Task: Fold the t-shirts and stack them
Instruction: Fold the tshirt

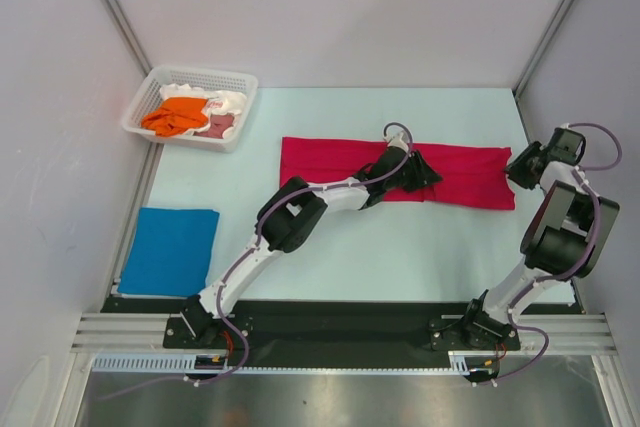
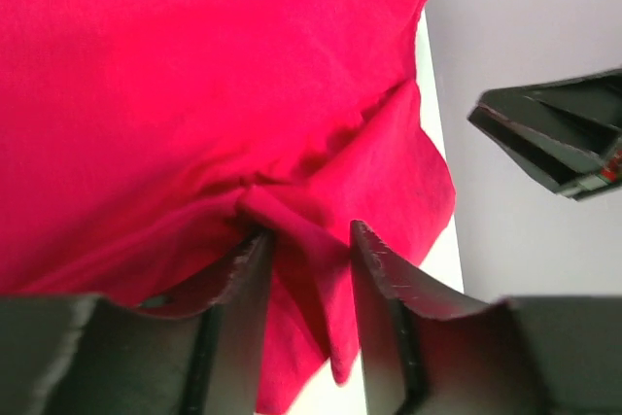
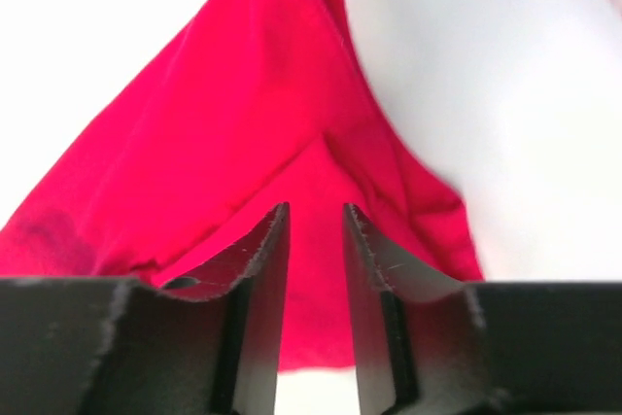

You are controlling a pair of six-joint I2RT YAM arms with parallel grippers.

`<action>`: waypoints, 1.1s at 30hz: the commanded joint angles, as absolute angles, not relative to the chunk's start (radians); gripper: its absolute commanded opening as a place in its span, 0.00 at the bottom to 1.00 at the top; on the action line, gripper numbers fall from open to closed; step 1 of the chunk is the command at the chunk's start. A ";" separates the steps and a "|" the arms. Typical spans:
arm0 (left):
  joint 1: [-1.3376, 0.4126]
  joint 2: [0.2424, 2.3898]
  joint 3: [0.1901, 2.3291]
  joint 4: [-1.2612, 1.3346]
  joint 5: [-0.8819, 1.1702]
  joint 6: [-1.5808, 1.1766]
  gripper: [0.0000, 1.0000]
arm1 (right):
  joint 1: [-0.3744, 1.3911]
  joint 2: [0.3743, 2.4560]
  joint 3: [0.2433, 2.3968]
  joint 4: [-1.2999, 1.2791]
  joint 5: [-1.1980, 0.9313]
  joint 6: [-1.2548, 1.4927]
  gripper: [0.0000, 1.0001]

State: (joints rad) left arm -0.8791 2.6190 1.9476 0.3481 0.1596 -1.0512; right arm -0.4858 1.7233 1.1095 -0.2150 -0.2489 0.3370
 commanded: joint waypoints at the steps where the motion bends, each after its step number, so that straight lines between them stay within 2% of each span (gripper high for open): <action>1: -0.876 2.657 2.029 0.354 0.164 -1.066 0.41 | -0.491 1.798 1.183 -0.233 -0.255 0.308 0.32; 3: -0.874 2.678 2.058 0.360 0.178 -1.074 0.34 | -0.491 1.822 1.203 -0.233 -0.276 0.302 0.29; 8: -0.870 2.689 2.071 0.373 0.181 -1.083 0.31 | -0.489 1.881 1.215 -0.215 -0.279 0.285 0.28; 20: -0.858 2.683 2.069 0.373 0.190 -1.089 0.38 | -0.486 1.927 1.224 -0.173 -0.313 0.285 0.30; 26: -0.848 2.698 2.069 0.382 0.195 -1.111 0.30 | -0.479 1.945 1.242 -0.170 -0.327 0.299 0.19; 27: -0.848 2.700 2.072 0.382 0.198 -1.112 0.27 | -0.479 1.948 1.249 -0.176 -0.327 0.301 0.12; 30: -0.845 2.701 2.077 0.382 0.198 -1.111 0.22 | -0.480 1.944 1.252 -0.176 -0.330 0.307 0.00; 33: -0.841 2.700 2.086 0.374 0.199 -1.097 0.15 | -0.480 1.925 1.256 -0.178 -0.322 0.314 0.00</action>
State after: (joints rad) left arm -0.8520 2.6972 2.0354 0.3546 0.1967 -1.1000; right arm -0.4824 1.9396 1.2148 -0.2005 -0.3119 0.3061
